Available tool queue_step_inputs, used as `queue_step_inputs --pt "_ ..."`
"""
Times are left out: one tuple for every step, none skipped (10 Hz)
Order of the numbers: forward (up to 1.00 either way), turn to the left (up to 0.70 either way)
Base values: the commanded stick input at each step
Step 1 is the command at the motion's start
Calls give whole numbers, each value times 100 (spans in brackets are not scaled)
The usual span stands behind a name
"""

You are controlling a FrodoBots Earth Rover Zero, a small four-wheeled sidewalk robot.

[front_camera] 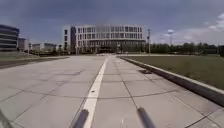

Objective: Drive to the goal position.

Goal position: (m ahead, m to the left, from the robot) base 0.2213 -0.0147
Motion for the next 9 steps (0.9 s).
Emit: queue_step_inputs --pt "7 0" --pt "7 0" --pt "7 0" --pt "7 0" --pt "7 0" --pt "7 0" --pt "7 0" --pt "6 0" --pt "7 0"
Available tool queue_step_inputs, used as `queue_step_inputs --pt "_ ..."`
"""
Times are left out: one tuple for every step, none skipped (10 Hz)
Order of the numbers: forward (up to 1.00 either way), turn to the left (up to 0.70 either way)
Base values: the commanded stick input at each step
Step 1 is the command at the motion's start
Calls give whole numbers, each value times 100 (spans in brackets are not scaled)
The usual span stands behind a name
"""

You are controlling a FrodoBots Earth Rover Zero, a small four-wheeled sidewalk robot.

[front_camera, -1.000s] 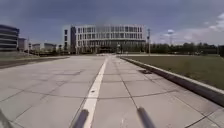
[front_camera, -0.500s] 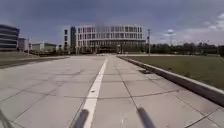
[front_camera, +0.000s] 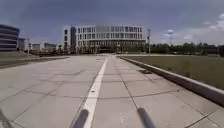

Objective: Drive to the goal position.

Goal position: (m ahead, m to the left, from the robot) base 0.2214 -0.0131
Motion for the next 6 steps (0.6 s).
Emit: queue_step_inputs --pt "7 0" --pt "7 0" --pt "7 0" --pt "7 0" --pt "7 0" --pt "6 0"
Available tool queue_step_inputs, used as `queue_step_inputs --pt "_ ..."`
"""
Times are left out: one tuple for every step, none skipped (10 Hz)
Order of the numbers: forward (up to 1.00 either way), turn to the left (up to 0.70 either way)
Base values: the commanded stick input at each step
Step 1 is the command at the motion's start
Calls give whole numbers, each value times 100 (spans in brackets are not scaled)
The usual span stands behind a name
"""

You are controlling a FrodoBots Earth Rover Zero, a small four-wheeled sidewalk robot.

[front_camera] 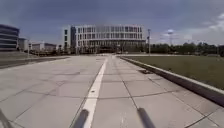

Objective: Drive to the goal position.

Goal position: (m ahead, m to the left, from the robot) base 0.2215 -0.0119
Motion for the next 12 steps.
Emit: queue_step_inputs --pt "6 0" --pt "7 0" --pt "7 0" --pt "7 0" --pt "7 0" --pt "7 0" --pt "7 0" --pt "7 0" --pt "6 0" --pt "7 0" --pt "7 0" --pt "7 0"
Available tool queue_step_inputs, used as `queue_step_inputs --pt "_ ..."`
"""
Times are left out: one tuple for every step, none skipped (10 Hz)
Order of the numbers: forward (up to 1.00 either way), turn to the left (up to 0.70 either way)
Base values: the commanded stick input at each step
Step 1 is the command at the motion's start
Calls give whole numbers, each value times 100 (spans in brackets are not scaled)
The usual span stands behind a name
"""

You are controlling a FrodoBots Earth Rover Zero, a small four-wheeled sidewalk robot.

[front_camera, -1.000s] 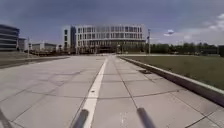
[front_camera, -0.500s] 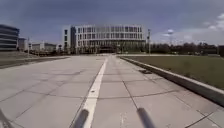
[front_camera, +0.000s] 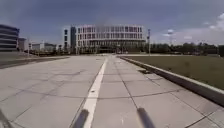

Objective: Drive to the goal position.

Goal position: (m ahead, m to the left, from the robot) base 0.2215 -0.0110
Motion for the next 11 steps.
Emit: queue_step_inputs --pt "7 0" --pt "7 0" --pt "7 0" --pt "7 0" --pt "7 0" --pt "7 0" --pt "7 0" --pt "7 0" --pt "7 0" --pt "6 0" --pt "7 0"
